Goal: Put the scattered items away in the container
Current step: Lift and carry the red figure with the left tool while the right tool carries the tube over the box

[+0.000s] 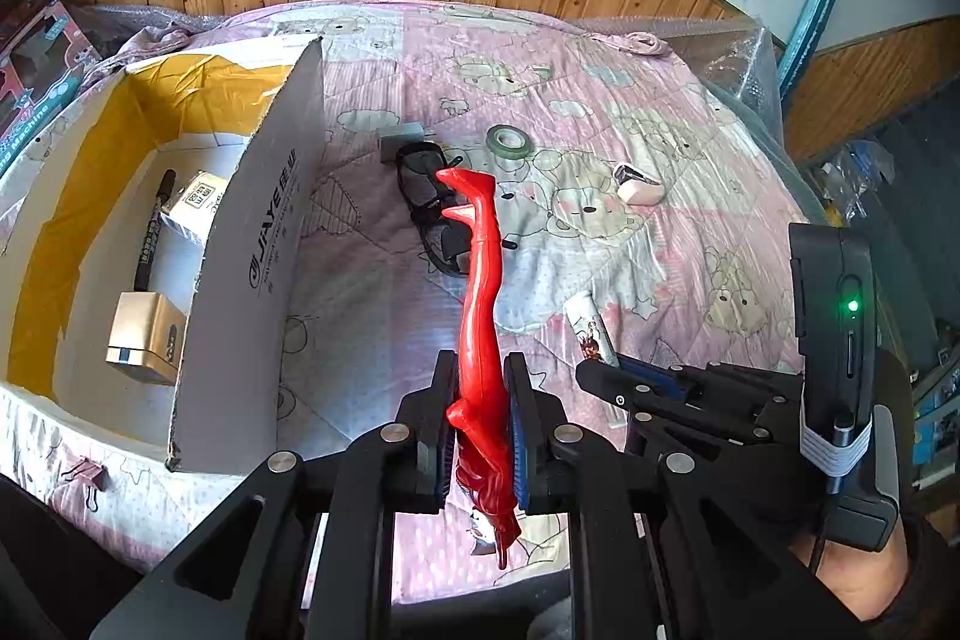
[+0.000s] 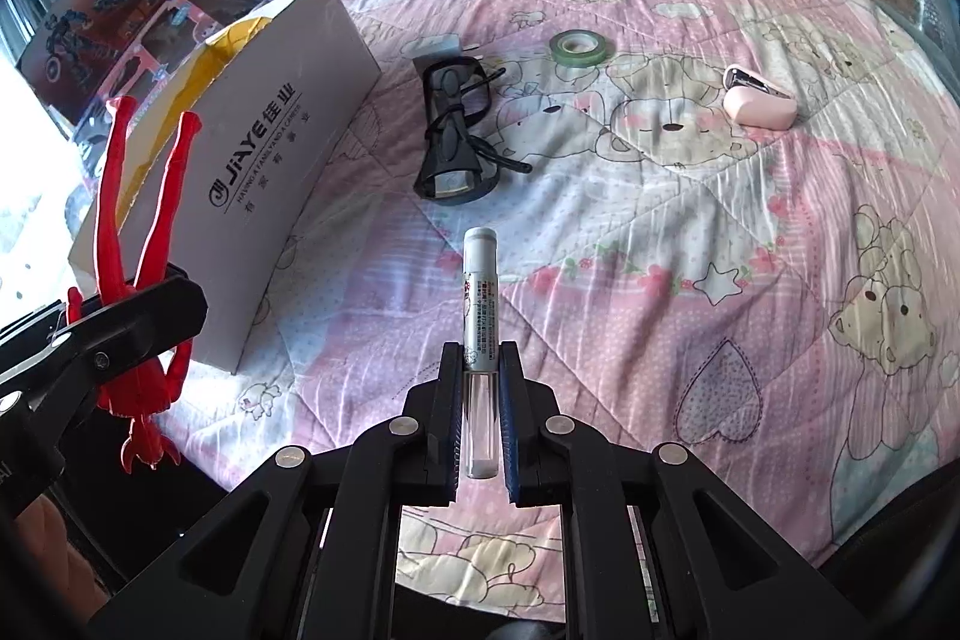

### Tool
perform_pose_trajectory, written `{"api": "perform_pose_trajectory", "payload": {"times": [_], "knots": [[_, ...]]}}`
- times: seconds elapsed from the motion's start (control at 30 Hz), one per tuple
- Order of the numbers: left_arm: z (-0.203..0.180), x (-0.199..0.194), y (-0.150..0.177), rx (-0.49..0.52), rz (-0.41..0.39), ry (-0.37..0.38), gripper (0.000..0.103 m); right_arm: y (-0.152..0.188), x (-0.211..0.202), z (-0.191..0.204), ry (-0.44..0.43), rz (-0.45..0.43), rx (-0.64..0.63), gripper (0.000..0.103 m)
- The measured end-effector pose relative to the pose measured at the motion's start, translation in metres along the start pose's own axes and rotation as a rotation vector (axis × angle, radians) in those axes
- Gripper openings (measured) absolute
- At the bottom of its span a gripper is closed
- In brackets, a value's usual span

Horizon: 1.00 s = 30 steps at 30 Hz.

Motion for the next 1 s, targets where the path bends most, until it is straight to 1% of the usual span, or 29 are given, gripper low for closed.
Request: {"api": "perform_pose_trajectory", "payload": {"times": [0.43, 0.63, 1.0], "knots": [[0.014, -0.022, 0.012, -0.014, -0.03, -0.012, 0.015, 0.018, -0.01, 0.035, -0.056, 0.005, -0.015, 0.011], [0.026, -0.034, 0.017, -0.027, -0.047, -0.03, 0.015, 0.022, -0.015, 0.054, -0.078, 0.004, -0.038, 0.011], [0.049, -0.06, 0.023, -0.073, -0.082, -0.021, 0.015, 0.022, -0.025, 0.088, -0.118, -0.003, -0.081, 0.011]]}}
Point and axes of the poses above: each gripper's, at about its wrist camera, not at the fingertips, and x roughly the way its jaws point, z to its left, y to its underside, the point moved 7 cm from there along x, roughly the way its jaws point, and after that the axes turned 8 degrees about x, right-handed, at the moved point
